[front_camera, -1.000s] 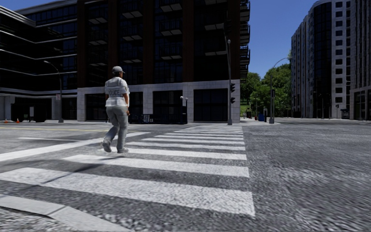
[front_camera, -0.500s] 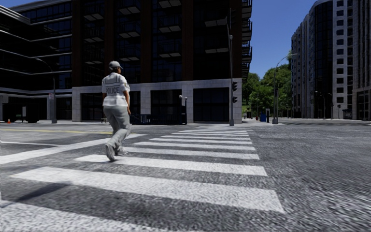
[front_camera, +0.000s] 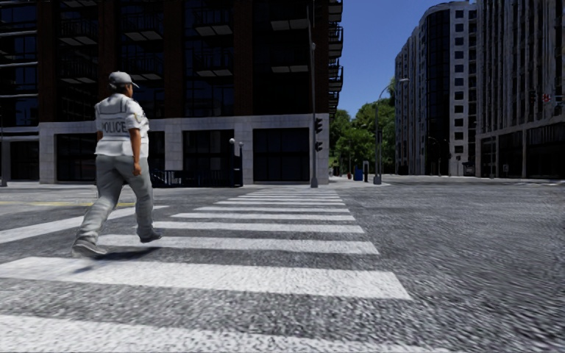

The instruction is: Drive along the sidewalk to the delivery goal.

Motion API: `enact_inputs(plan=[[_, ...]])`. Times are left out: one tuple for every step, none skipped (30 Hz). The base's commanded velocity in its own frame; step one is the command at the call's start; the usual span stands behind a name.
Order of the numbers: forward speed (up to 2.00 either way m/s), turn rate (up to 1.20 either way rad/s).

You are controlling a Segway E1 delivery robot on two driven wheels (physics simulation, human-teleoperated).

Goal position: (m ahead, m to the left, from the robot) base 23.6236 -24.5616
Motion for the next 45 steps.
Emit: enact_inputs(plan=[[1.75, 0.00], [1.75, 0.00], [1.75, 0.00], [1.75, 0.00], [1.75, 0.00], [1.75, 0.00], [1.75, 0.00], [1.75, 0.00], [1.75, 0.00], [1.75, 0.00], [1.75, 0.00], [1.75, 0.00], [1.75, 0.00], [1.75, 0.00], [1.75, 0.00], [1.75, 0.00], [1.75, 0.00], [1.75, 0.00], [1.75, 0.00], [1.75, 0.00], [1.75, 0.00], [1.75, 0.00], [1.75, 0.00], [1.75, 0.00], [1.75, 0.00], [1.75, 0.00], [1.75, 0.00], [1.75, 0.00], [1.75, 0.00], [1.75, 0.00], [1.75, 0.00], [1.75, 0.00], [1.75, 0.00], [1.75, 0.00], [1.75, 0.19], [1.75, 0.25], [1.75, 0.35], [1.75, 0.35], [1.75, 0.44], [1.75, 0.48], [1.75, 0.48], [1.75, 0.08], [1.75, 0.08], [1.75, 0.00], [1.75, 0.00]])
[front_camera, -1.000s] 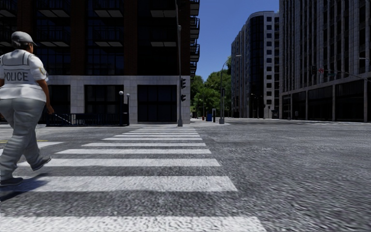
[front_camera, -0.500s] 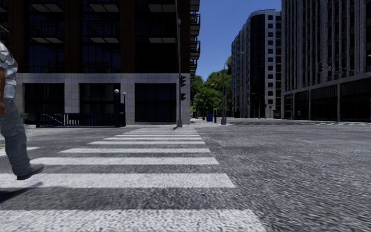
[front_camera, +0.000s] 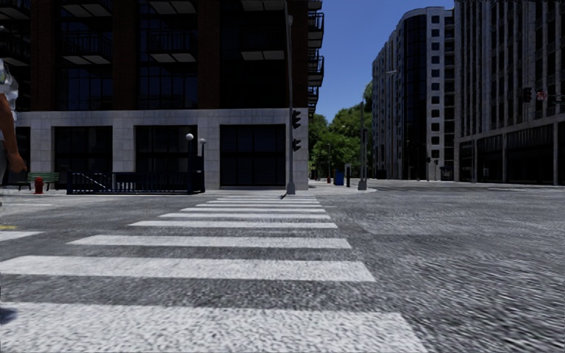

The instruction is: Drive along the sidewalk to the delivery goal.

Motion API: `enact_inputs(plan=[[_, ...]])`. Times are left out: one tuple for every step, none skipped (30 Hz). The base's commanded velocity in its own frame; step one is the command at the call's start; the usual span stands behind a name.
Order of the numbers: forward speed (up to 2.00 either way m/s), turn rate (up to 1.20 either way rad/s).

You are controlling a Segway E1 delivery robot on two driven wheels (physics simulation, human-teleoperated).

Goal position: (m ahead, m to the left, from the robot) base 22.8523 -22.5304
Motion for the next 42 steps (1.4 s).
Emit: enact_inputs(plan=[[1.75, 0.00], [1.75, 0.00], [1.75, 0.00], [1.75, 0.00], [1.75, 0.00], [1.75, 0.00], [1.75, 0.00], [1.75, 0.00], [1.75, 0.00], [1.75, 0.00], [1.75, 0.00], [1.75, 0.00], [1.75, 0.00], [1.75, 0.00], [1.75, 0.00], [1.75, 0.00], [1.75, 0.00], [1.75, 0.00], [1.75, 0.00], [1.75, 0.00], [1.75, 0.00], [1.75, 0.00], [1.75, 0.00], [1.75, 0.00], [1.75, 0.00], [1.75, 0.00], [1.75, 0.00], [1.75, 0.00], [1.75, 0.00], [1.75, 0.00], [1.75, 0.00], [1.75, 0.00], [1.75, 0.00], [1.75, 0.00], [1.75, 0.00], [1.75, 0.00], [1.75, 0.00], [1.75, 0.00], [1.75, 0.00], [1.75, 0.00], [1.78, 0.00], [1.78, 0.00]])
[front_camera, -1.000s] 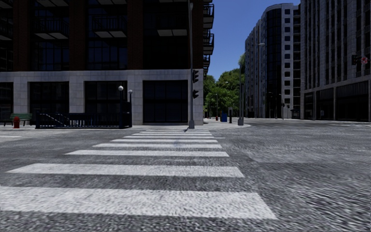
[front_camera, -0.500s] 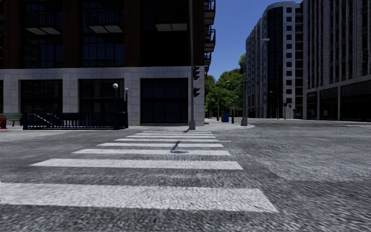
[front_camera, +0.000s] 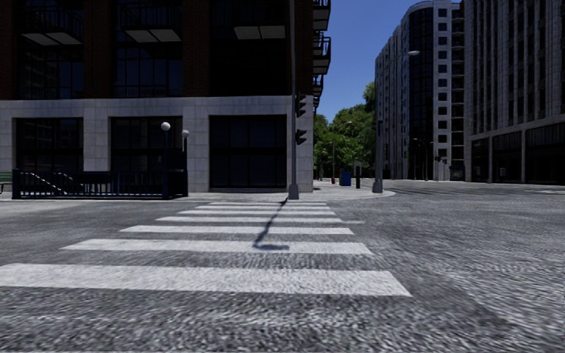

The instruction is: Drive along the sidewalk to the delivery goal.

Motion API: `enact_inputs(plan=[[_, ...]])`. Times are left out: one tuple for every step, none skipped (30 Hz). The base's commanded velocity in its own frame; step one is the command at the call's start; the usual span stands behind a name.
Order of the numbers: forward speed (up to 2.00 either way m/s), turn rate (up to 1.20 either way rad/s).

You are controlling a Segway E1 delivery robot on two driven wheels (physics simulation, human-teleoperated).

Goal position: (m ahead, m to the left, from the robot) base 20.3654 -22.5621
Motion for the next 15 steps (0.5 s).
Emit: enact_inputs(plan=[[1.81, 0.00], [1.86, 0.00], [1.89, 0.00], [1.90, 0.00], [1.91, 0.00], [1.91, 0.00], [1.93, 0.00], [2.00, 0.00], [2.00, 0.00], [2.00, 0.00], [2.00, 0.00], [2.00, 0.00], [2.00, 0.00], [2.00, 0.00], [2.00, 0.00]])
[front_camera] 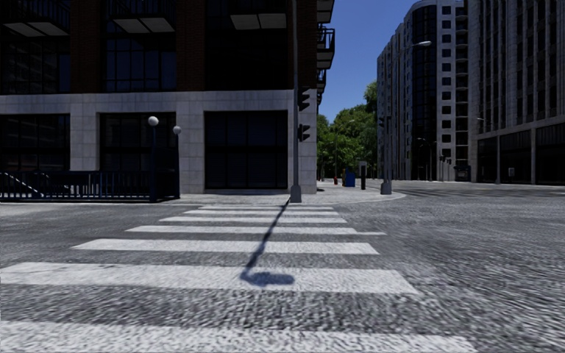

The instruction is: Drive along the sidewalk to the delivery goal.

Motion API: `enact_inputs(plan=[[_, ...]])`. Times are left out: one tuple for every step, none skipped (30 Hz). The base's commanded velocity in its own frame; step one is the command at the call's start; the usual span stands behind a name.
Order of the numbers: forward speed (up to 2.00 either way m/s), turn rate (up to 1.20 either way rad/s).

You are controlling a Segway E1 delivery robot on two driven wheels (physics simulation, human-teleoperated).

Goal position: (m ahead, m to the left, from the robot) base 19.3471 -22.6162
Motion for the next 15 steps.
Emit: enact_inputs(plan=[[2.00, 0.00], [2.00, 0.00], [2.00, 0.00], [2.00, 0.00], [2.00, 0.00], [2.00, 0.00], [2.00, 0.00], [2.00, 0.00], [2.00, 0.00], [2.00, 0.00], [2.00, 0.00], [2.00, 0.00], [2.00, 0.00], [2.00, 0.00], [2.00, 0.00]])
